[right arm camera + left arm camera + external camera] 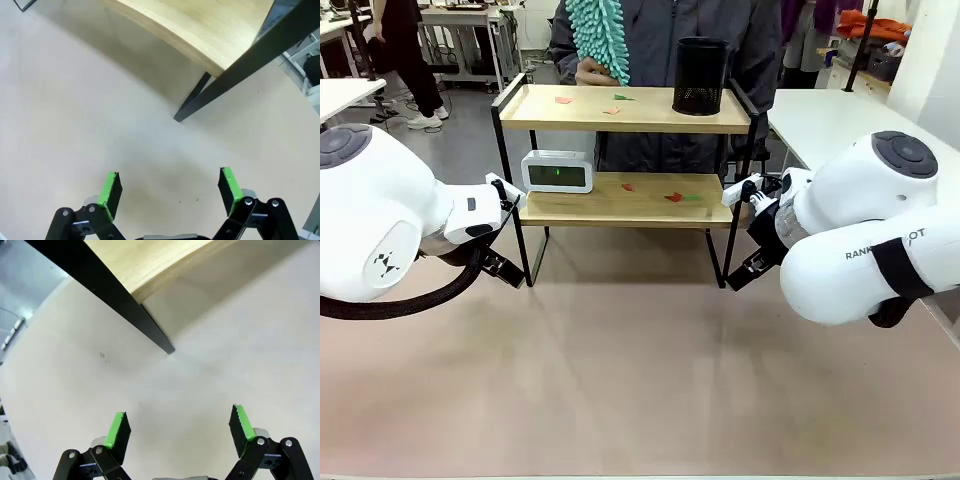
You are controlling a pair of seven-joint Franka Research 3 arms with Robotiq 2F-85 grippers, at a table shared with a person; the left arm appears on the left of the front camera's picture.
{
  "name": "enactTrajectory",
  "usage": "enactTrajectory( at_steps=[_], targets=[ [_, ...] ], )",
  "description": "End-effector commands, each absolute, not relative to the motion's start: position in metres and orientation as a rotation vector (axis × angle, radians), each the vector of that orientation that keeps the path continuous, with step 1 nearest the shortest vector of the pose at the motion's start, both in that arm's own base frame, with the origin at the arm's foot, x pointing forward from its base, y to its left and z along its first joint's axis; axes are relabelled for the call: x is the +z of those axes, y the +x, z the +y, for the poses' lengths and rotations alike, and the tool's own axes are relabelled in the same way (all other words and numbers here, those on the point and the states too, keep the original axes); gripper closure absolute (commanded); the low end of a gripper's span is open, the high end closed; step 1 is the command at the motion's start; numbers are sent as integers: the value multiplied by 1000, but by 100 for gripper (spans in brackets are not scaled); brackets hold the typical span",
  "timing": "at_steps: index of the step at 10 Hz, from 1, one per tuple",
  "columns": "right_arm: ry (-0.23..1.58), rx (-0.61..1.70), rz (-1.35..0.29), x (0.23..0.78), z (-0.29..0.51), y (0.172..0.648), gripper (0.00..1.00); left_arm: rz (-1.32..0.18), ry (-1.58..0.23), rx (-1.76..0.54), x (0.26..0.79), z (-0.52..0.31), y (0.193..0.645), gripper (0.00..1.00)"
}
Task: Clean the shelf.
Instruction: Pick up the Duster from the human.
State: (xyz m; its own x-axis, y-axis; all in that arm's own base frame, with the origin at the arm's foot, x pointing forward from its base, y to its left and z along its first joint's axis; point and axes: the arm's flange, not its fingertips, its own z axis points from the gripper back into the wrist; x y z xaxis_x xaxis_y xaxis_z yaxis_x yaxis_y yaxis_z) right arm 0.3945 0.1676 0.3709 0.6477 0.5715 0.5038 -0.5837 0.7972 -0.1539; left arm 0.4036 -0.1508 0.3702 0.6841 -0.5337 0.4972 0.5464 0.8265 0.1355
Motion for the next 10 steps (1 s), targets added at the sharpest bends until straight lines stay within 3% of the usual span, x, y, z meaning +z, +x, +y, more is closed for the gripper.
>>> enactTrajectory(
  at_steps=[1,10],
  targets=[
    [23,657,-565,371,168,395,0,-550,-24,-605,370,-151,404,0],
    [23,657,-565,371,168,395,0,-550,-24,-605,370,-151,404,0]
  ],
)
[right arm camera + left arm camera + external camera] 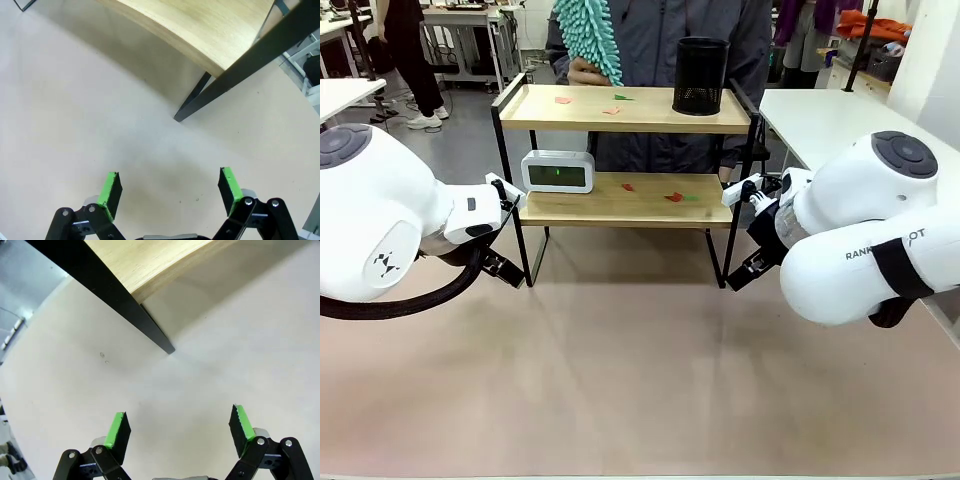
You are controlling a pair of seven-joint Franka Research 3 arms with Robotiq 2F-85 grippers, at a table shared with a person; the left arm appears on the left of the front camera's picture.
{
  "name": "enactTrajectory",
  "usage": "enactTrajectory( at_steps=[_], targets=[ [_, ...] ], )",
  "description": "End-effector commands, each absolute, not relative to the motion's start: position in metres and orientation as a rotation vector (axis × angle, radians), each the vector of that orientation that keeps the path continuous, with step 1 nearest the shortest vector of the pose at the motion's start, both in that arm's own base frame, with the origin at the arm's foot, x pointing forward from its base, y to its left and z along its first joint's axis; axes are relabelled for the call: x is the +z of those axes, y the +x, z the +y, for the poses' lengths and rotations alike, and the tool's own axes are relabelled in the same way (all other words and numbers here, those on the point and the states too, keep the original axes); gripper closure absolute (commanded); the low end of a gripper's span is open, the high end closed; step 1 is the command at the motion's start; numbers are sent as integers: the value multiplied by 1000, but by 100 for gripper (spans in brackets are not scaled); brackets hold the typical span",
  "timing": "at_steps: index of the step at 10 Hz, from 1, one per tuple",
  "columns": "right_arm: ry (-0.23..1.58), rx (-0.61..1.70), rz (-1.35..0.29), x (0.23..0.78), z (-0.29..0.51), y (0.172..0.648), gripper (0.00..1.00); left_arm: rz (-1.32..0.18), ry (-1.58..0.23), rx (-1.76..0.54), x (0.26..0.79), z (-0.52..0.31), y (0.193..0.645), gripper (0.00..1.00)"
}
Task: Clean the shelf.
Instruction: Pick up the Duster from the human.
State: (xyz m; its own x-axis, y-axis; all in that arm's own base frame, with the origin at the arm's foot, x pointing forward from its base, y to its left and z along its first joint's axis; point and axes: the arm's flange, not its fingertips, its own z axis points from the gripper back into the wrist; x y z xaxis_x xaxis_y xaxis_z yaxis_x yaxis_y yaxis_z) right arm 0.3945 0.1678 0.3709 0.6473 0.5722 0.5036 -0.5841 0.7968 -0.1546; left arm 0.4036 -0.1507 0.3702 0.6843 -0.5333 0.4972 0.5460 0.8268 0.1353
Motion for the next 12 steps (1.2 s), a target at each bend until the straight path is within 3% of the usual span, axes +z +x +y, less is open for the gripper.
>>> enactTrajectory(
  at_steps=[1,2,3,4,8,10,12],
  targets=[
    [22,657,-565,371,168,394,0,-549,-24,-605,370,-151,404,0],
    [14,696,-405,387,164,387,0,-483,-154,-721,388,-147,391,0],
    [121,632,-196,408,154,373,0,-324,-256,-753,408,-135,373,0],
    [179,457,-152,439,129,352,0,-258,-372,-734,438,-117,348,0],
    [860,294,-380,506,-8,264,0,-654,-681,-450,500,17,280,0],
    [1123,40,-452,493,-108,253,0,-834,-829,-166,487,122,254,0],
    [1288,-138,-512,456,-176,255,0,-912,-938,-5,449,179,249,0]
  ],
)
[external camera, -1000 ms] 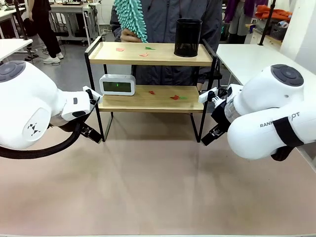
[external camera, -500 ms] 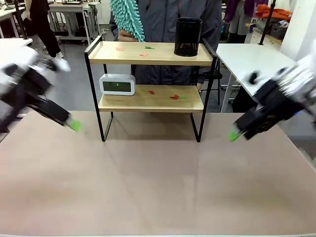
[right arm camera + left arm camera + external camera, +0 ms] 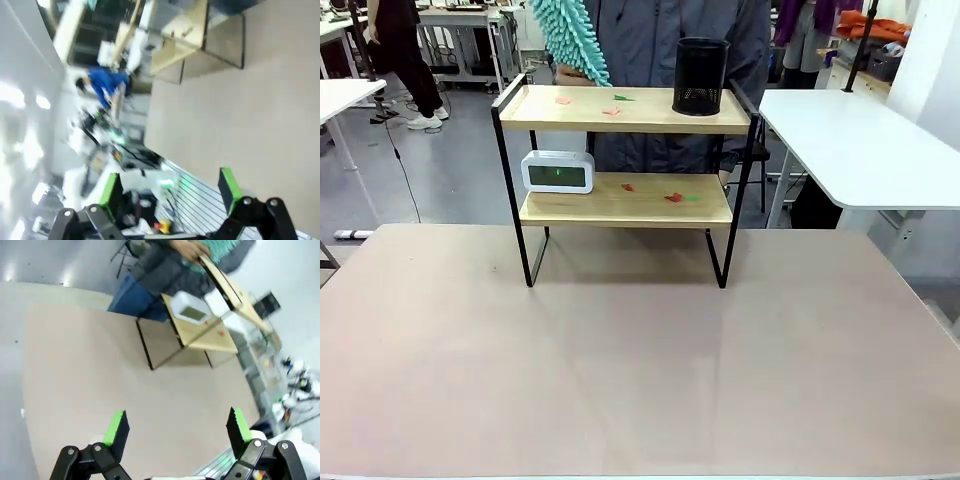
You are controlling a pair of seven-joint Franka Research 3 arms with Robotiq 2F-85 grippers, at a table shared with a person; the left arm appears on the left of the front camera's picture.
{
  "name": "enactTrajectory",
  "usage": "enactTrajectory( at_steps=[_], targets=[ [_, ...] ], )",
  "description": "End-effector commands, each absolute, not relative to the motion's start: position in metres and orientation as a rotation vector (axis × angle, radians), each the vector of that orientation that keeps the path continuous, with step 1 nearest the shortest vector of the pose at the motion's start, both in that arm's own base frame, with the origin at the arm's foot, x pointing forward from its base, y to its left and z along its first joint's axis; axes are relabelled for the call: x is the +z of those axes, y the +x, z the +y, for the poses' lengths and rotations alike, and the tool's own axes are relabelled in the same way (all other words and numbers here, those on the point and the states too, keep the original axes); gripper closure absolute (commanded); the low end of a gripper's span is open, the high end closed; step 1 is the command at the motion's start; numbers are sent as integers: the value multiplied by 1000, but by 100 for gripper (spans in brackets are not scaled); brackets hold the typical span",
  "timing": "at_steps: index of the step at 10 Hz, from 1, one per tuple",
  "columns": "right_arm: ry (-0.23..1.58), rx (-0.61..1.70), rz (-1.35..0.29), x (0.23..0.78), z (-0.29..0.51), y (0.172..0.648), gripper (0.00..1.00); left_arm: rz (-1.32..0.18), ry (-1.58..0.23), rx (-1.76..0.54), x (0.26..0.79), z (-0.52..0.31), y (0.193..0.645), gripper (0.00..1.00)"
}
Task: Clean the shelf.
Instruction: Pick up the Duster from the human.
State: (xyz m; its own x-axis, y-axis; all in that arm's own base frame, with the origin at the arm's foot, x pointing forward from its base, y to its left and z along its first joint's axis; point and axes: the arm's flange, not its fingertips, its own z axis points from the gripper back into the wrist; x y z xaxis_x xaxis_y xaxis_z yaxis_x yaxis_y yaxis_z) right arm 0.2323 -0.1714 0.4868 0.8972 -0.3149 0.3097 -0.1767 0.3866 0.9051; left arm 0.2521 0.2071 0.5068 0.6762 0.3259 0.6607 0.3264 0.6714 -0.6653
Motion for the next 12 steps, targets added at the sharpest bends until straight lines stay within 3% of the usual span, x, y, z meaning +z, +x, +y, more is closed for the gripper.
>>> enactTrajectory(
  at_steps=[1,3,4,12],
  targets=[
    [1334,-220,-531,436,-200,252,0,-911,-1001,34,432,194,251,0],
    [1248,-320,-558,406,-211,249,0,-872,-986,187,408,195,259,0],
    [1300,-299,-530,426,-222,229,0,-895,-967,128,452,249,248,0],
    [1300,-299,-530,426,-222,229,0,-895,-967,128,452,249,248,0]
  ],
)
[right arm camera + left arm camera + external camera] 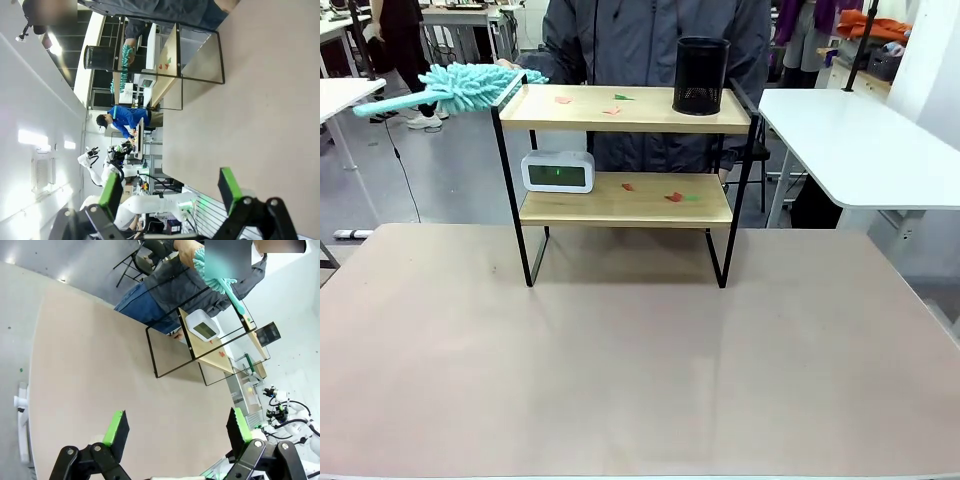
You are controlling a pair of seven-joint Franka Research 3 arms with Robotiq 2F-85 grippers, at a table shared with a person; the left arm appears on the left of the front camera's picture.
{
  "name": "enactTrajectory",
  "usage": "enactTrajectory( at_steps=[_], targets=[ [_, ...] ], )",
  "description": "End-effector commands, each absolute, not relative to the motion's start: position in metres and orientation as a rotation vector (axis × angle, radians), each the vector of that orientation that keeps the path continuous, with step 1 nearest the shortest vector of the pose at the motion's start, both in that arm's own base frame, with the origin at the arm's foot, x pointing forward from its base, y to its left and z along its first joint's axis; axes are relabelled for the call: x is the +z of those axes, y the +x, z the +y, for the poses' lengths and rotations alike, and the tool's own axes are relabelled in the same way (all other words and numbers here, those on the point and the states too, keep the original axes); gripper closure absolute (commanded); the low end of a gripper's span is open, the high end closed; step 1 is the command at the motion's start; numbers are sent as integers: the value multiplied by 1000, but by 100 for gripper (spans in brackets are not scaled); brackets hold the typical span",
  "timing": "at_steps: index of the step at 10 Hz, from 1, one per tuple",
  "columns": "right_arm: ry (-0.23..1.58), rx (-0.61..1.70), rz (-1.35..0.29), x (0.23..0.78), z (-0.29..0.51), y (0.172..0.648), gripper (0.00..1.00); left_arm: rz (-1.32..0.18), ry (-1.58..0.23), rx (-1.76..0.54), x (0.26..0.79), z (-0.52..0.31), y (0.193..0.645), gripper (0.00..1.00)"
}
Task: Clean the shelf.
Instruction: Pick up the Duster from the human.
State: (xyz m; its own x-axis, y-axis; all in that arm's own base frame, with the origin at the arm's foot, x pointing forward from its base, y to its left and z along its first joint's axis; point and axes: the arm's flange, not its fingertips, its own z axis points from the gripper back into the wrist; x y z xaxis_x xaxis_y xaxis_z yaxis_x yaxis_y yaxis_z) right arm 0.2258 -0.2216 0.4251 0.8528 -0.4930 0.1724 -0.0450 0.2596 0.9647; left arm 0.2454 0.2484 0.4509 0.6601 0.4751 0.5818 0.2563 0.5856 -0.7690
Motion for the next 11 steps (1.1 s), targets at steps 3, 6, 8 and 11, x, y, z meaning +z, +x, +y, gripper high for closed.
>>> enactTrajectory(
  at_steps=[3,6,8,11],
  targets=[
    [1300,-299,-530,426,-222,229,0,-895,-967,128,452,249,248,0],
    [1300,-299,-530,426,-222,229,0,-866,-963,151,452,247,246,0],
    [1300,-299,-530,426,-222,229,0,-787,-1016,75,488,249,286,0],
    [1300,-299,-530,426,-222,229,0,-758,-1026,-26,556,246,376,0]
  ],
)
